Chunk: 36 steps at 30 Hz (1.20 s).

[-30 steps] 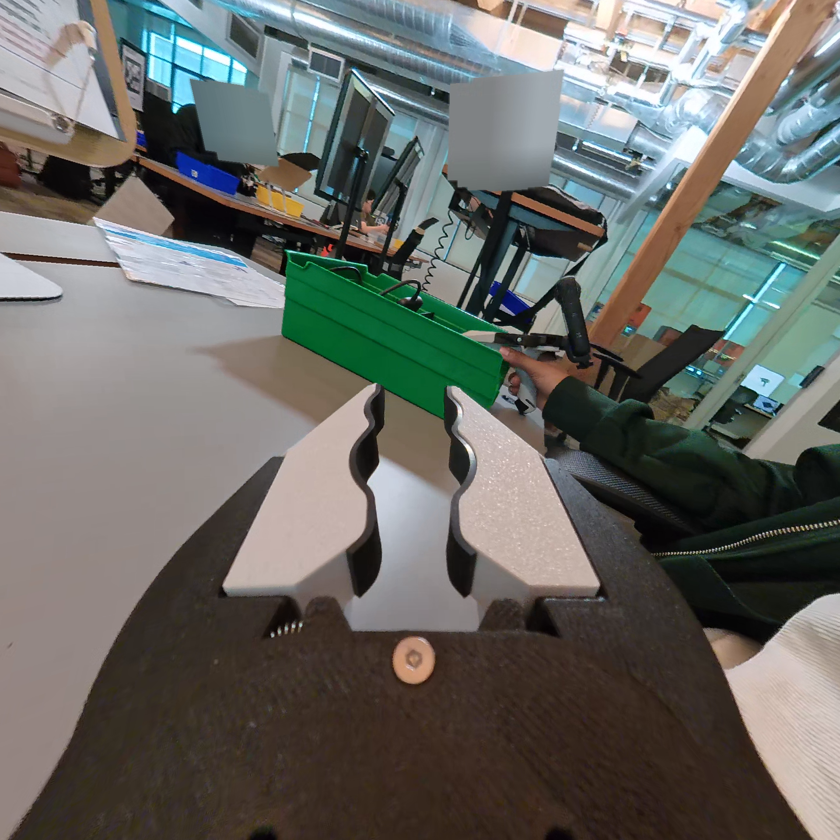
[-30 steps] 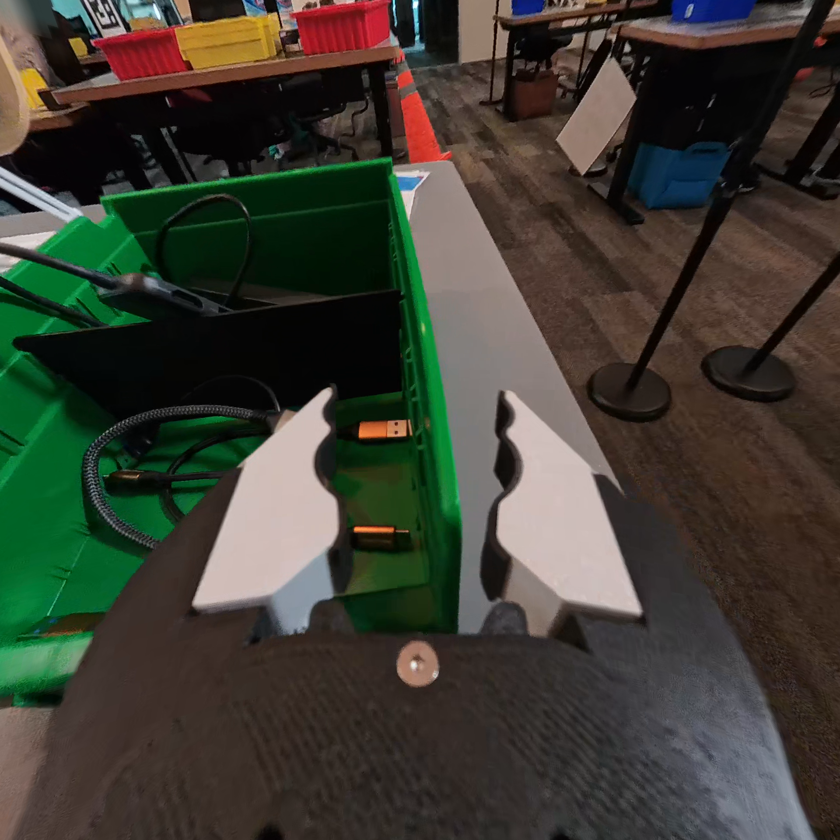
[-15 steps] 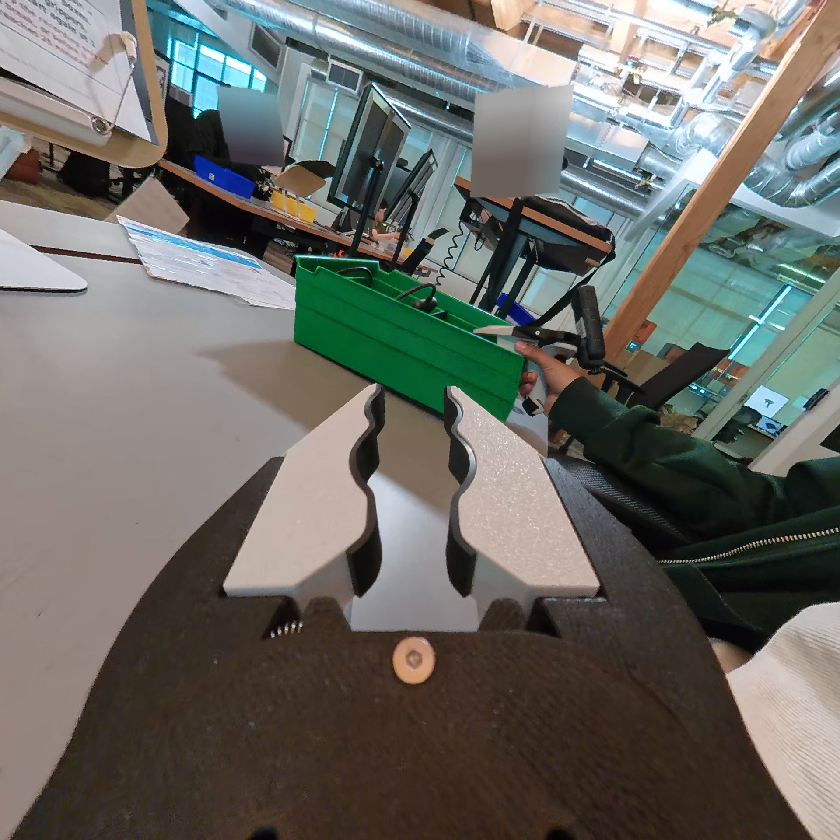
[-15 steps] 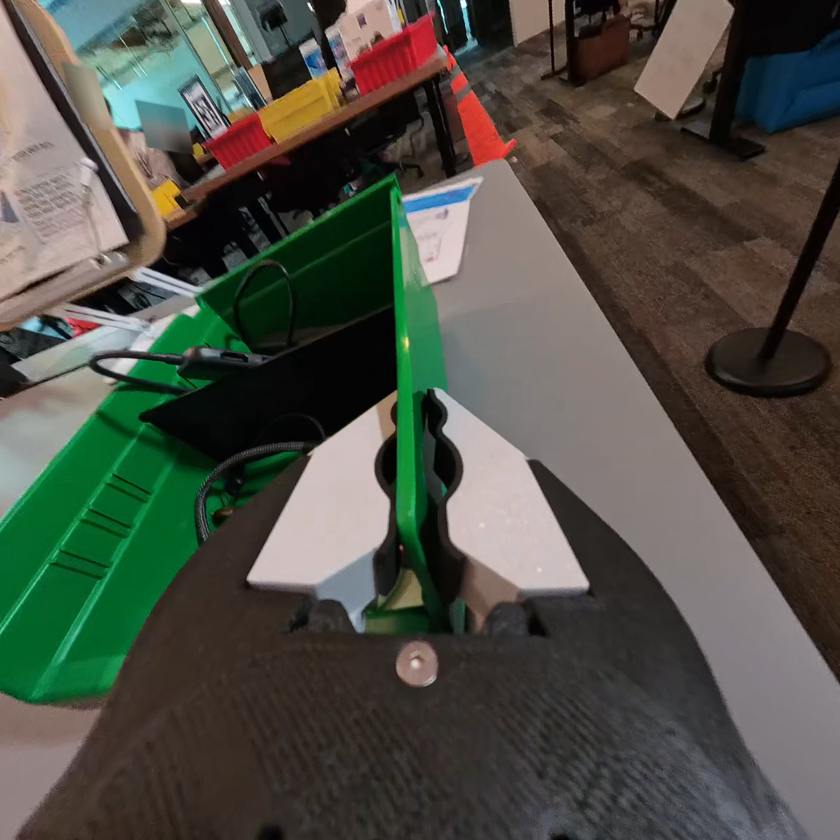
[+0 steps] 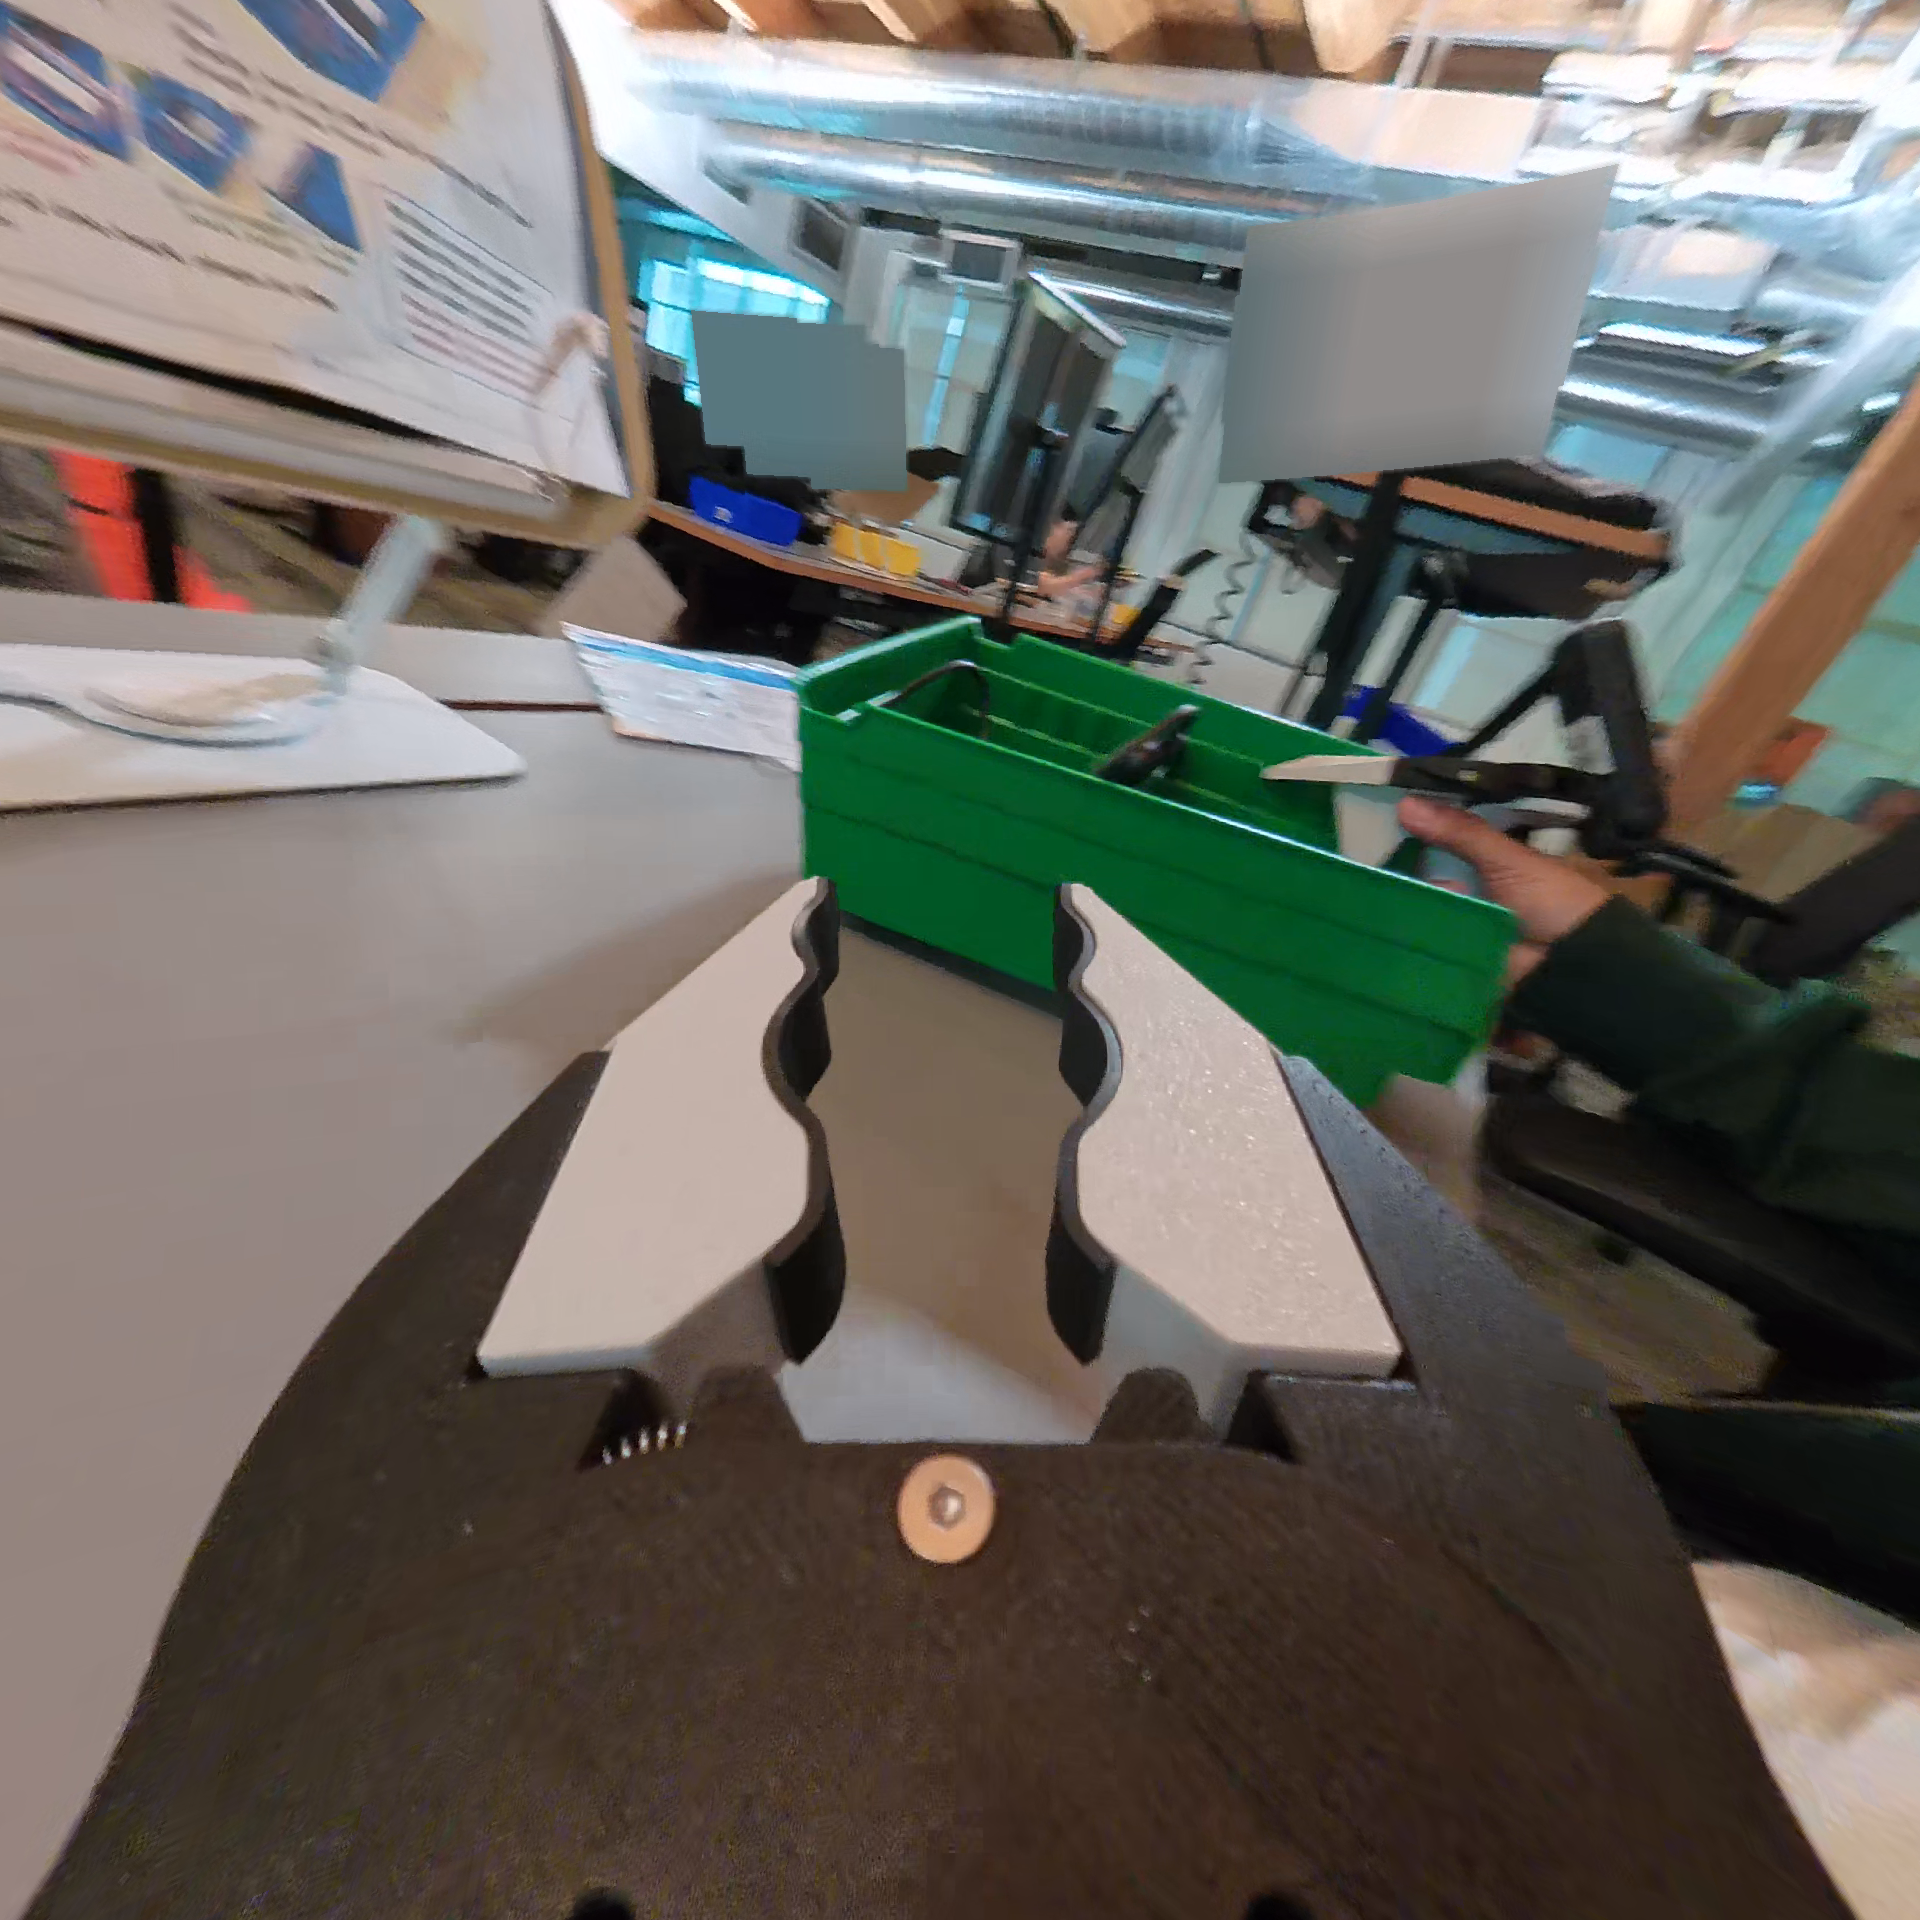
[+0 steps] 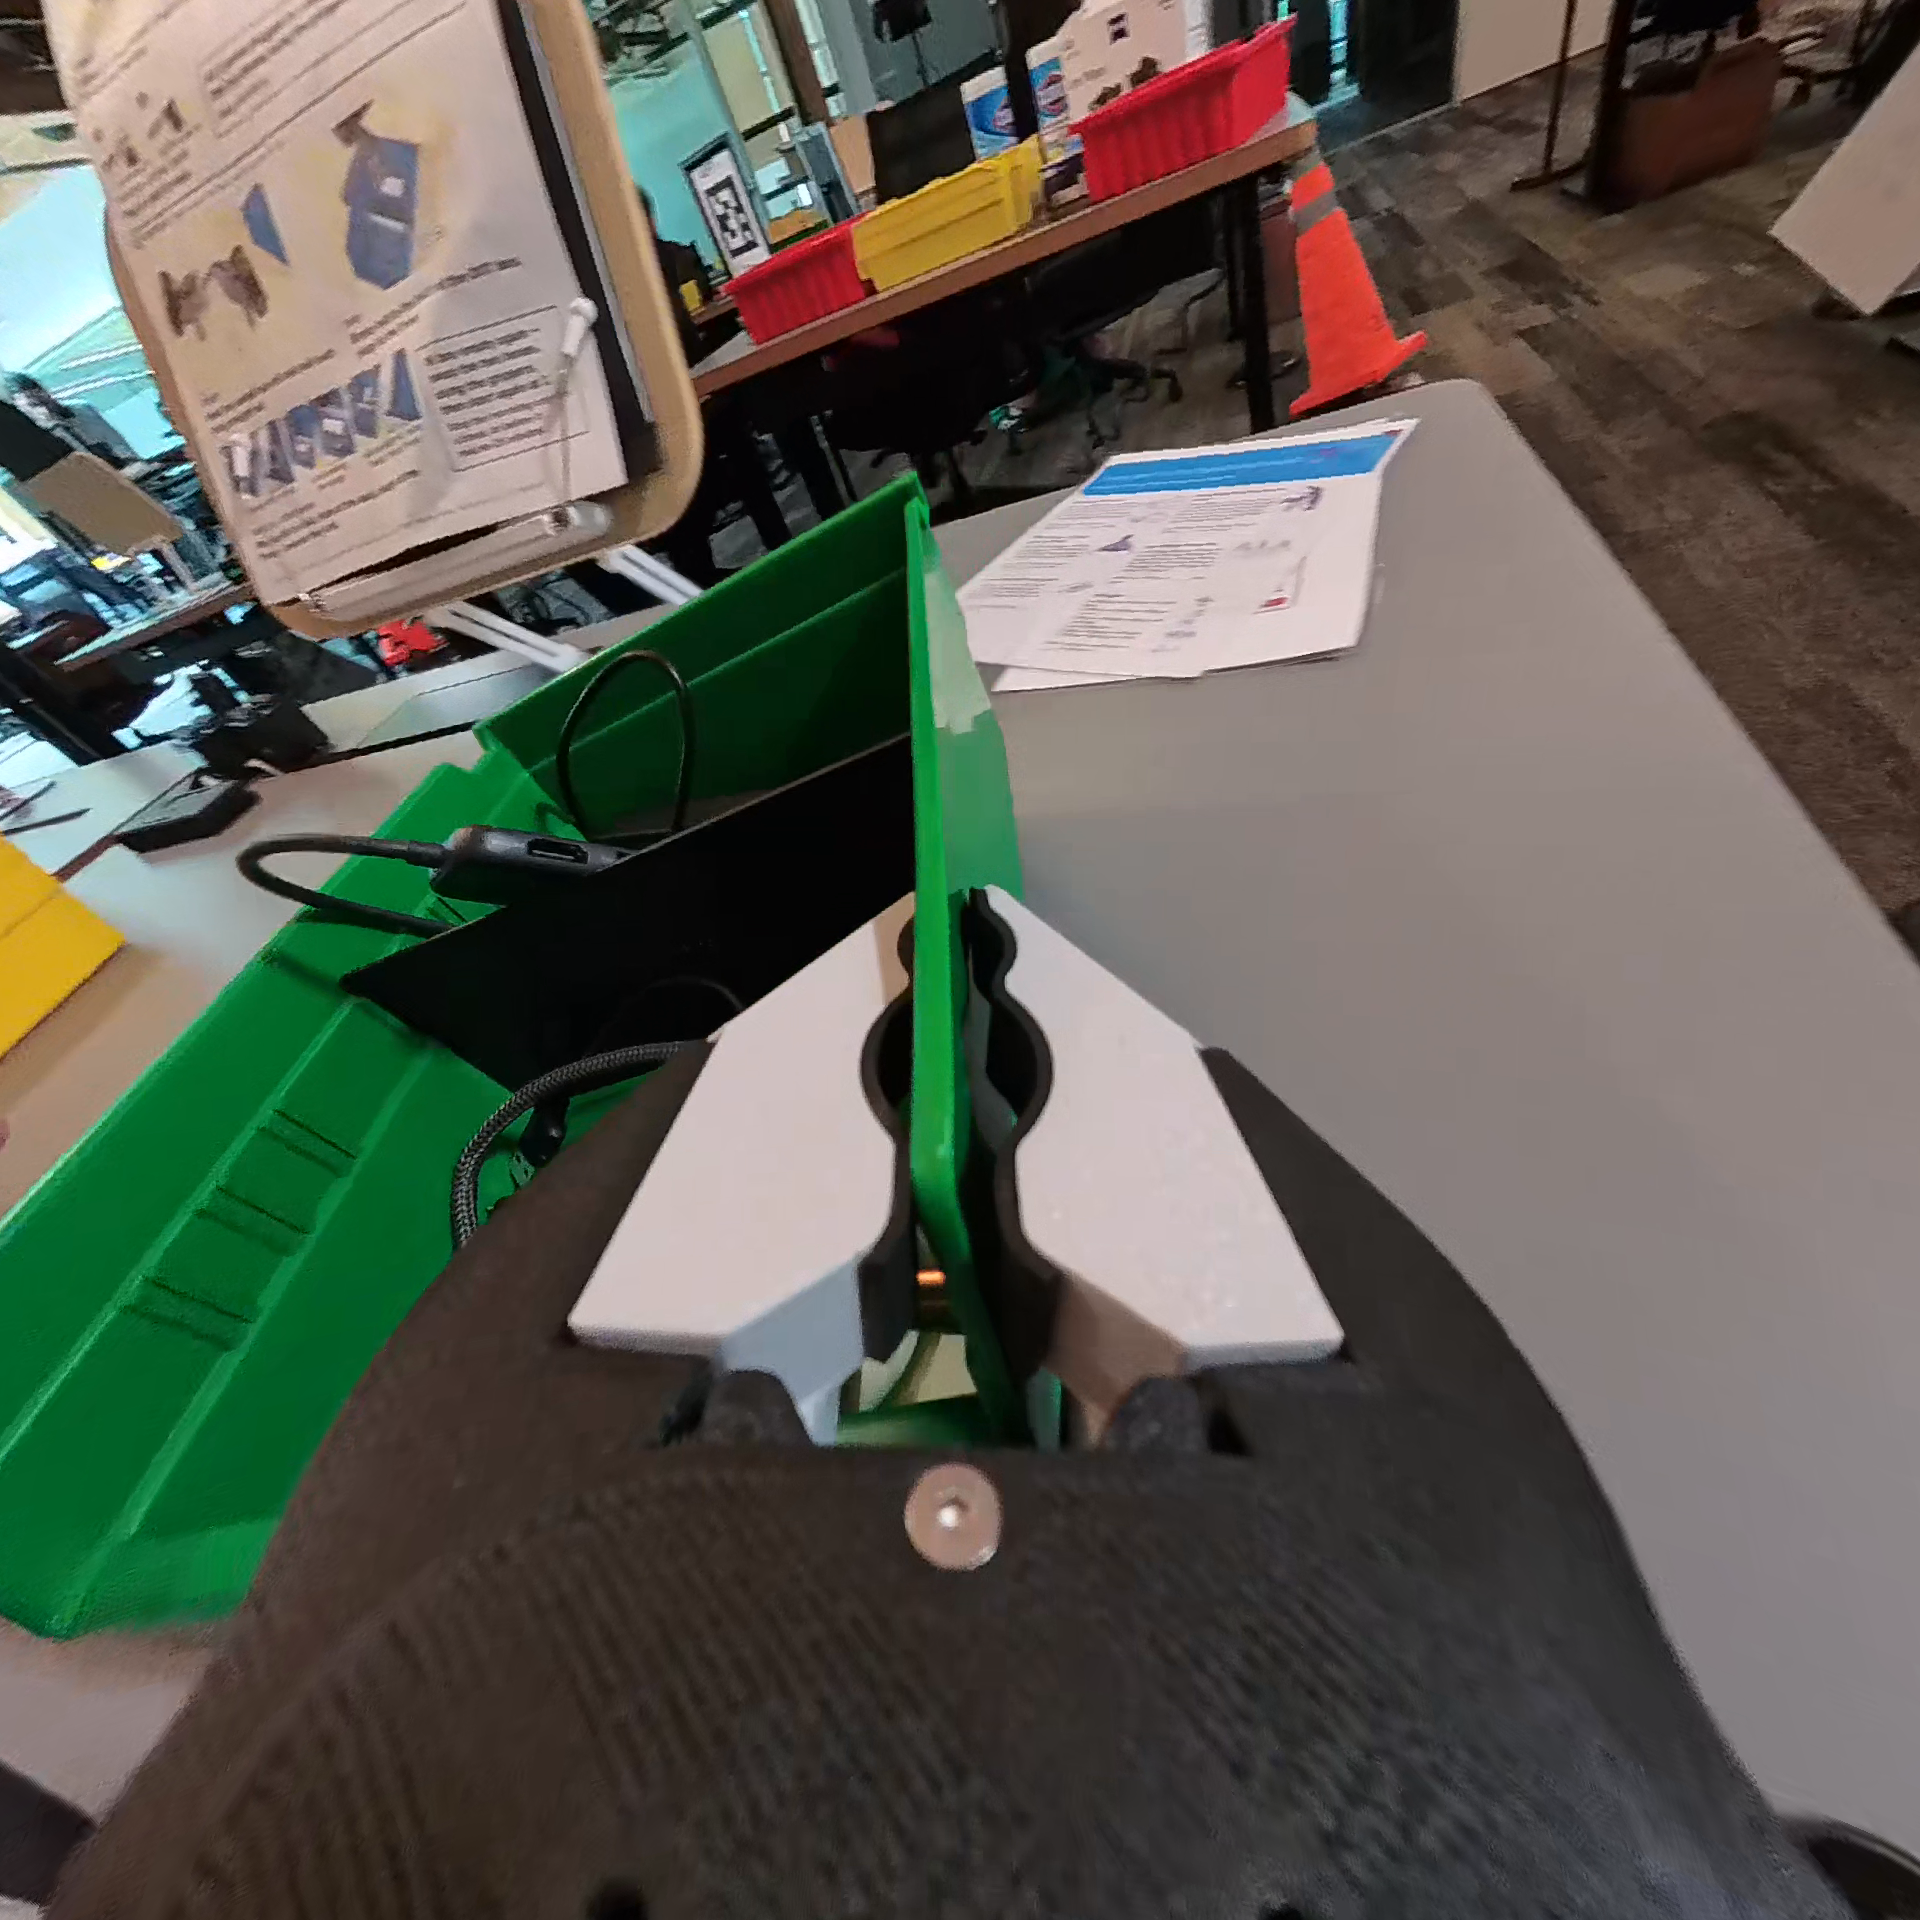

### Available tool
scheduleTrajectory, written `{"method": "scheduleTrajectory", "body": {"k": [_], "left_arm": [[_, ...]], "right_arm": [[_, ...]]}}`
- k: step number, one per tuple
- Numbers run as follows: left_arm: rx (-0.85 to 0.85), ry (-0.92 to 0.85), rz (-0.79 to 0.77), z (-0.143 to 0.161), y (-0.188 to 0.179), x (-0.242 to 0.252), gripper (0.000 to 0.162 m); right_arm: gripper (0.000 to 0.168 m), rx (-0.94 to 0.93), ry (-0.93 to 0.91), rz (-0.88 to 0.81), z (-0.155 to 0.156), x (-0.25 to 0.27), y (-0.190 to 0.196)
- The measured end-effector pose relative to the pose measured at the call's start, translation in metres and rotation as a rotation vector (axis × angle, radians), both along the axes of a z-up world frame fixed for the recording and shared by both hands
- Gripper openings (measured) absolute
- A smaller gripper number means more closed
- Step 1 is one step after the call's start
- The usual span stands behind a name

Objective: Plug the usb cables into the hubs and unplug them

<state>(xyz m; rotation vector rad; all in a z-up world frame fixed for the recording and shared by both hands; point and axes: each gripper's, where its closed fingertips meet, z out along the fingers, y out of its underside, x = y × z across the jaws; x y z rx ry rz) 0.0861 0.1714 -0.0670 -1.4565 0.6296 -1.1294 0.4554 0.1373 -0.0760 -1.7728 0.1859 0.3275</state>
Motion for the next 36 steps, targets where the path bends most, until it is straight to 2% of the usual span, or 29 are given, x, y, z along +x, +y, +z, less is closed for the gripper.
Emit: {"method": "scheduleTrajectory", "body": {"k": [5,11,13,15,17,21,25,28,30,32,33,36], "left_arm": [[0.115,0.149,0.285,0.006,0.025,-0.044,0.045],[0.256,0.301,0.748,0.025,0.046,-0.134,0.084],[0.305,0.37,0.876,0.029,0.047,-0.168,0.088],[0.357,0.448,0.971,0.029,0.046,-0.201,0.077],[0.387,0.498,1.1,0.032,0.043,-0.238,0.076],[0.315,0.533,1.265,0.027,0.034,-0.3,0.08],[0.064,0.55,1.264,-0.017,0.039,-0.341,0.083],[-0.008,0.579,1.166,-0.035,0.045,-0.341,0.069],[0.004,0.631,1.148,-0.039,0.047,-0.339,0.046],[0.006,0.691,1.107,-0.044,0.05,-0.334,0.015],[0.02,0.717,1.08,-0.046,0.051,-0.33,0.007],[0.028,0.712,1.052,-0.042,0.054,-0.328,0.002]], "right_arm": [[0.003,0.027,0.017,0.117,0.009,-0.043,0.018],[0.003,0.024,0.05,0.279,0.008,-0.105,0.051],[0.003,0.0,0.061,0.318,0.004,-0.124,0.062],[0.003,-0.016,0.061,0.351,0.0,-0.142,0.073],[0.003,-0.024,0.044,0.381,-0.004,-0.159,0.084],[0.003,-0.013,0.066,0.427,-0.004,-0.187,0.102],[0.005,0.023,0.117,0.42,-0.007,-0.217,0.114],[0.011,0.078,0.247,0.424,-0.002,-0.245,0.115],[0.009,0.051,0.176,0.427,-0.012,-0.265,0.115],[0.006,0.032,0.119,0.444,-0.016,-0.285,0.114],[0.007,0.038,0.11,0.454,-0.016,-0.294,0.113],[0.009,0.057,0.061,0.445,-0.017,-0.32,0.111]]}}
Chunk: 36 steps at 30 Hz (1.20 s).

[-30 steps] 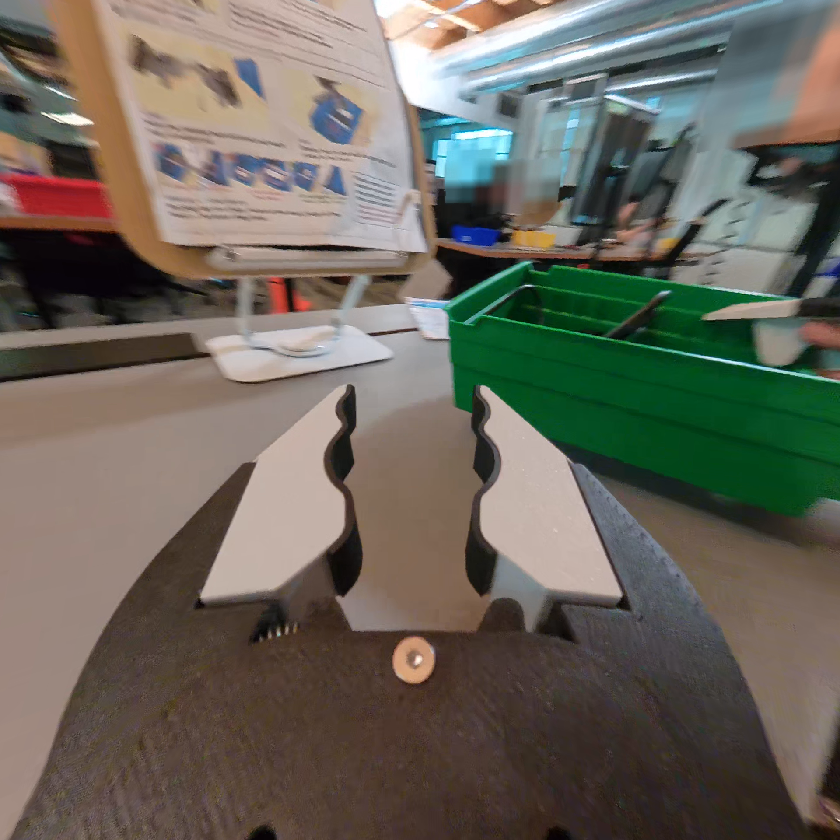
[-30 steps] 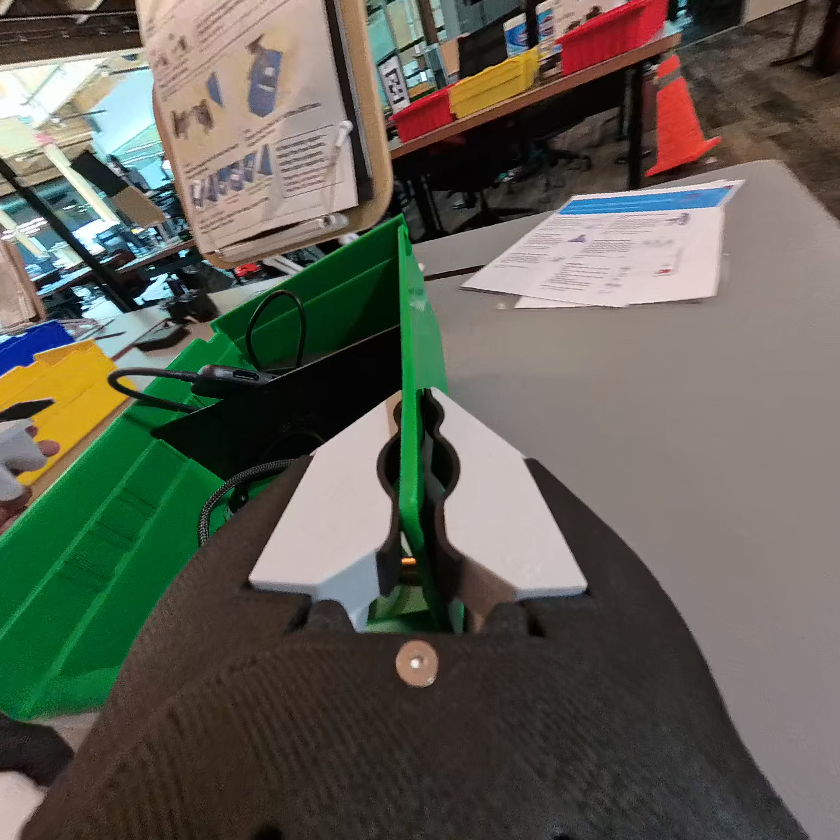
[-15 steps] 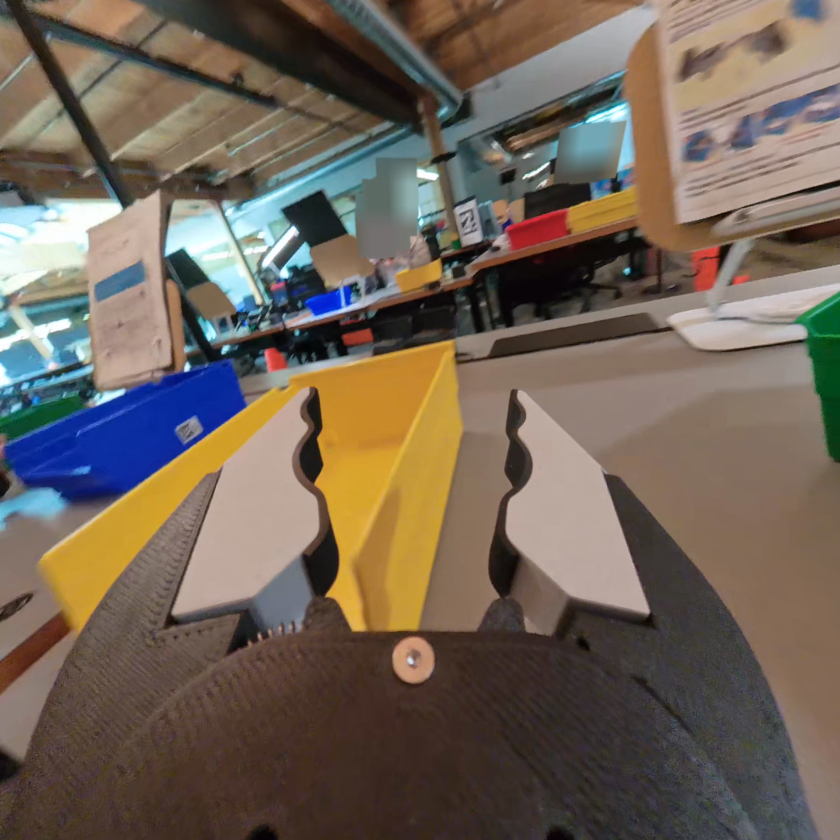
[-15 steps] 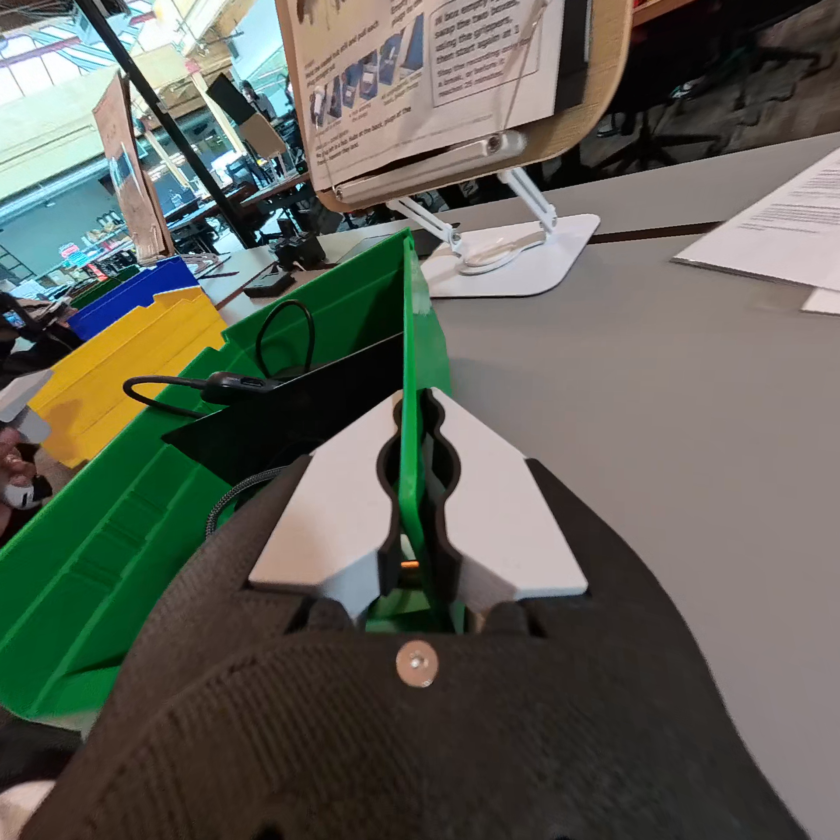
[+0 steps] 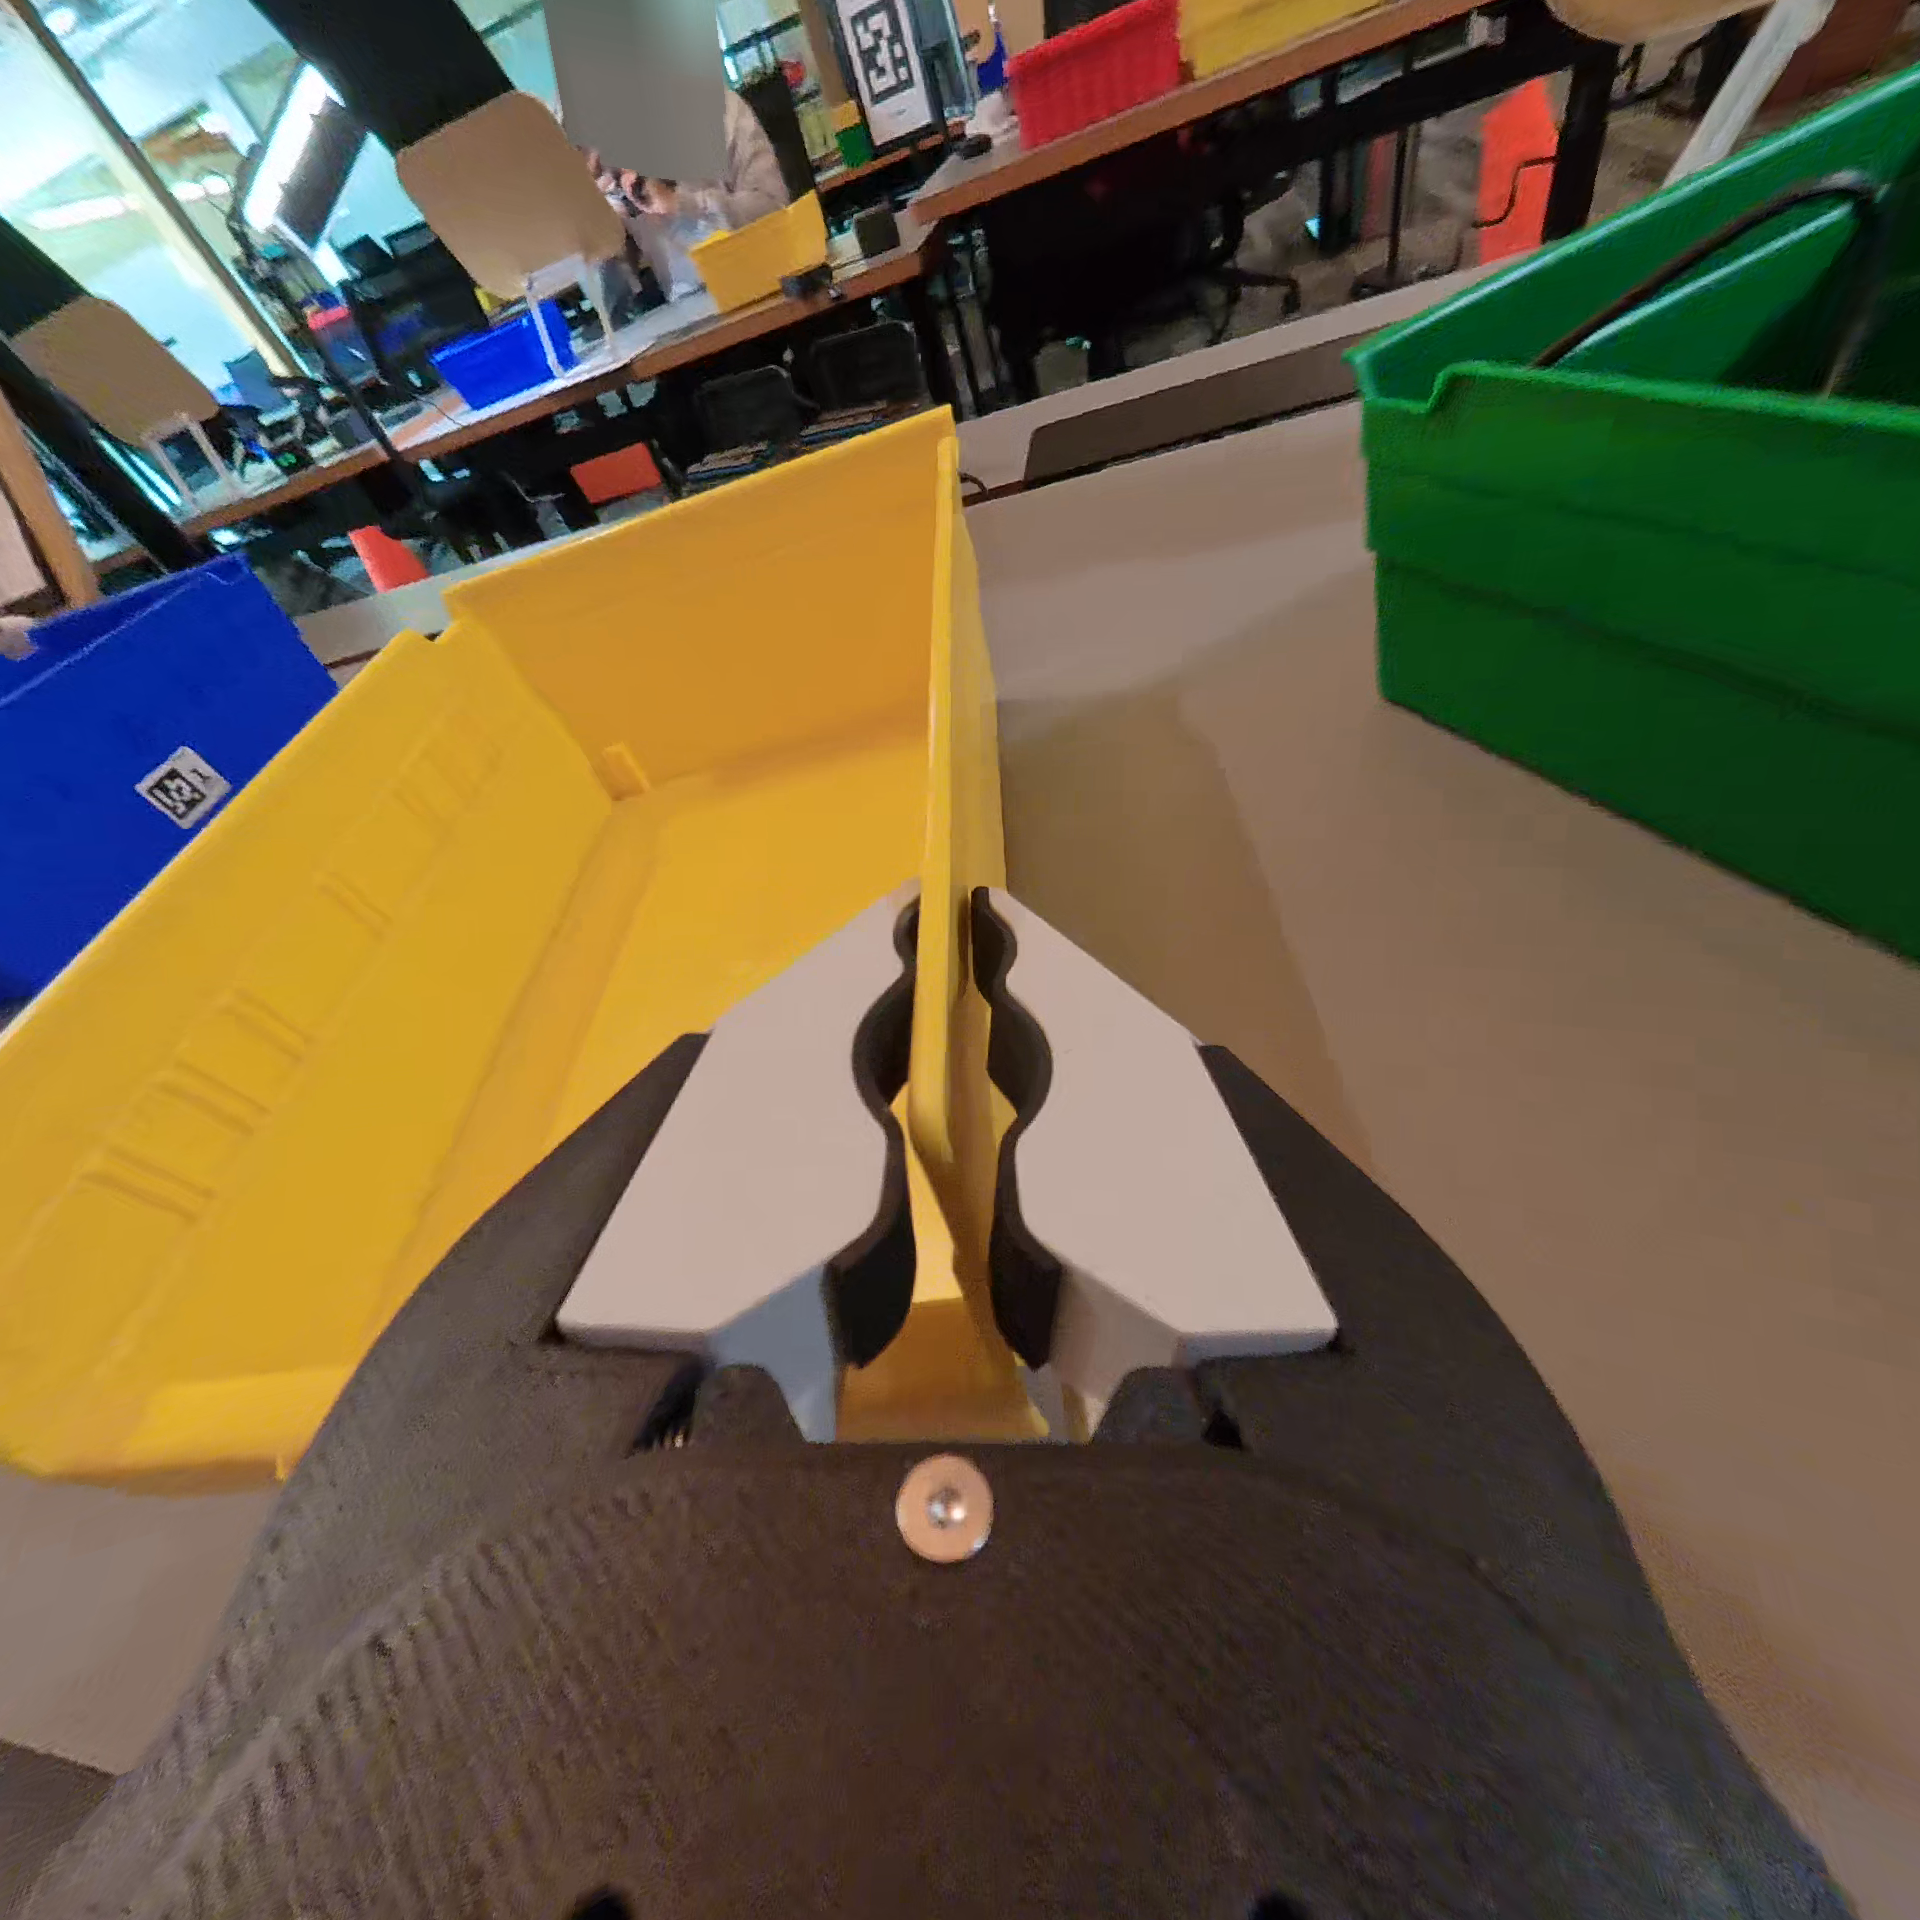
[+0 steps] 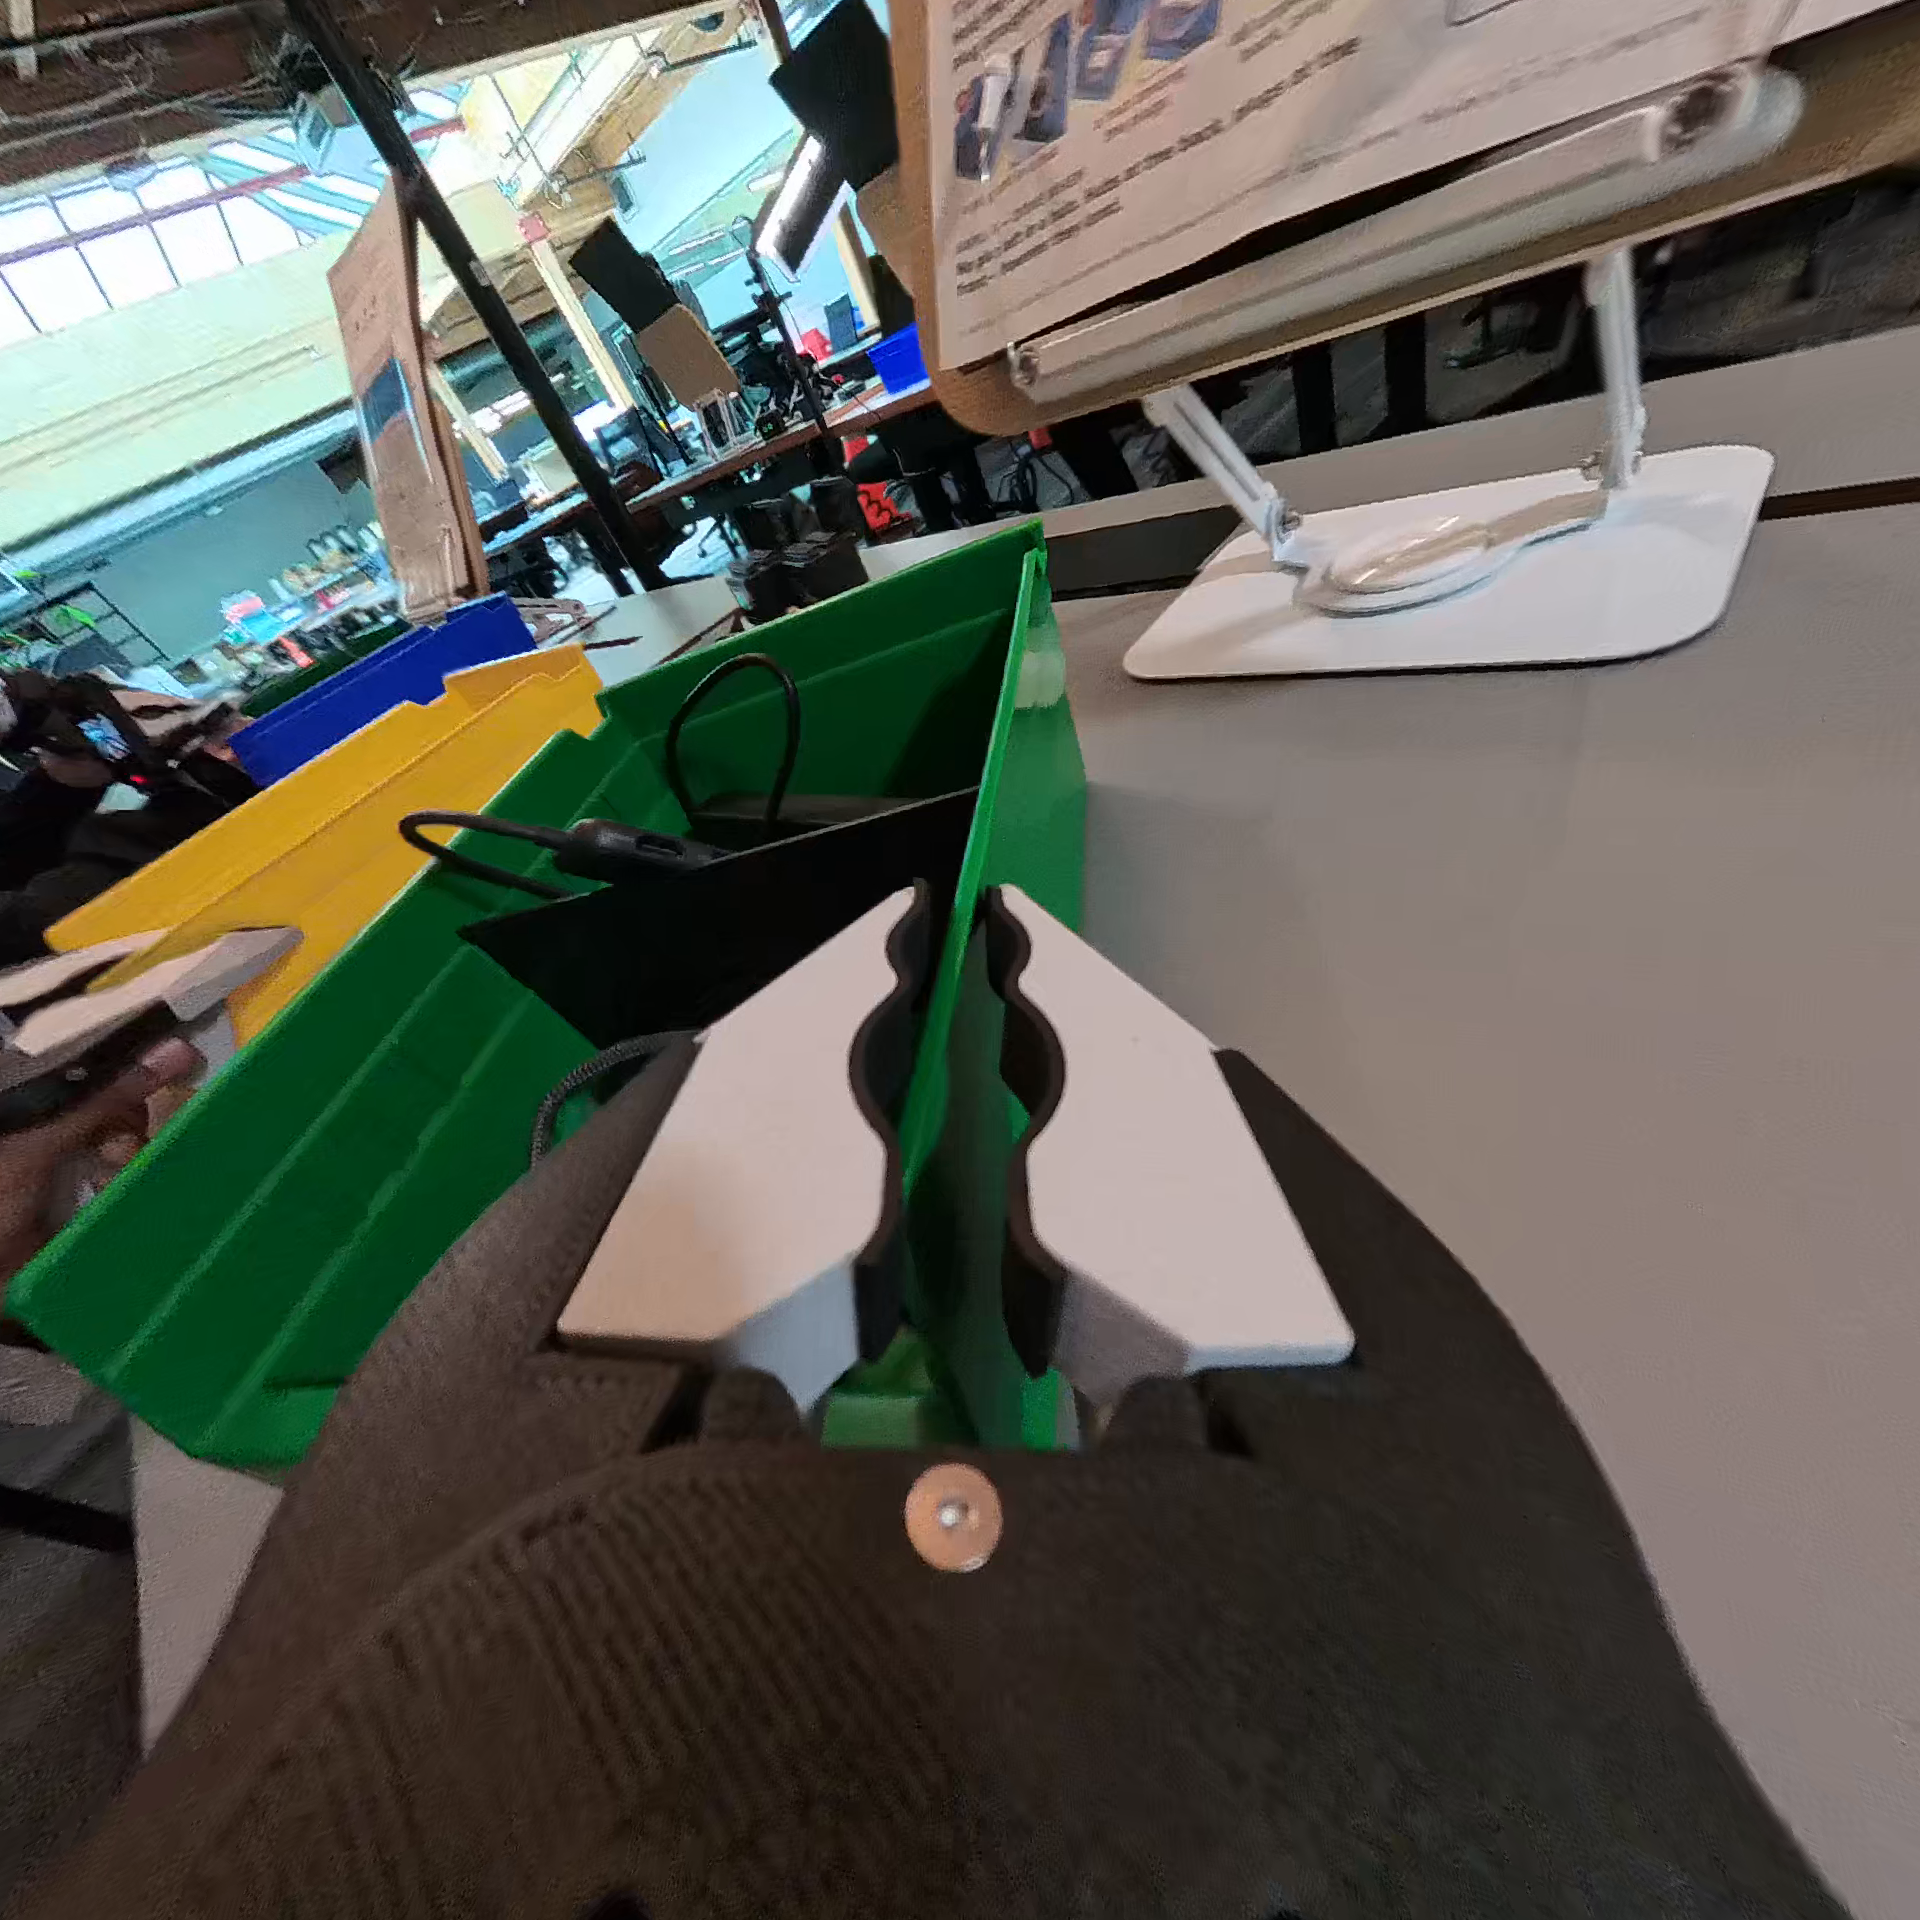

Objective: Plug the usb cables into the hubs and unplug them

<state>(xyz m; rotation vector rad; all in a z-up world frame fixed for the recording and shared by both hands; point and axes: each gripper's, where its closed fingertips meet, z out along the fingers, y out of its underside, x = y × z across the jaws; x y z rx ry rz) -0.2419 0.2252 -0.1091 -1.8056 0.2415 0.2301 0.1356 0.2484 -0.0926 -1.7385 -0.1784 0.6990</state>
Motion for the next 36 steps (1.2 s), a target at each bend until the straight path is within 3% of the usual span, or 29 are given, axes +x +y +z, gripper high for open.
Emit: {"method": "scheduleTrajectory", "body": {"k": [5,10,15,20,24,25,28,32,33,36], "left_arm": [[0.082,-0.074,0.021,0.041,-0.002,-0.02,0.001],[0.124,-0.071,0.087,0.074,-0.015,-0.067,0.0],[0.233,-0.091,0.197,0.126,-0.038,-0.115,0.0],[0.305,-0.06,0.231,0.169,-0.063,-0.135,0.0],[0.34,-0.069,0.194,0.188,-0.072,-0.126,0.0],[0.344,-0.074,0.174,0.192,-0.073,-0.121,0.0],[0.354,-0.101,0.077,0.202,-0.07,-0.093,0.0],[0.34,-0.116,-0.136,0.213,-0.064,-0.026,0.0],[0.332,-0.126,-0.197,0.215,-0.064,-0.004,0.0],[0.319,-0.131,-0.384,0.22,-0.069,0.07,0.0]], "right_arm": [[0.007,0.109,-0.195,-0.082,-0.001,-0.038,0.001],[0.004,0.077,-0.117,-0.134,-0.001,-0.084,0.009],[0.003,0.055,-0.123,-0.232,-0.001,-0.157,0.023],[0.036,0.086,-0.284,-0.034,-0.002,-0.277,0.015],[0.067,0.027,-0.328,0.206,-0.003,-0.334,0.001],[0.077,0.034,-0.328,0.263,0.001,-0.338,-0.004],[0.085,0.095,-0.345,0.32,0.016,-0.313,-0.01],[0.087,0.115,-0.347,0.318,0.019,-0.232,-0.013],[0.08,0.094,-0.341,0.333,0.013,-0.209,-0.017],[0.036,-0.079,-0.316,0.408,-0.021,-0.138,-0.04]]}}
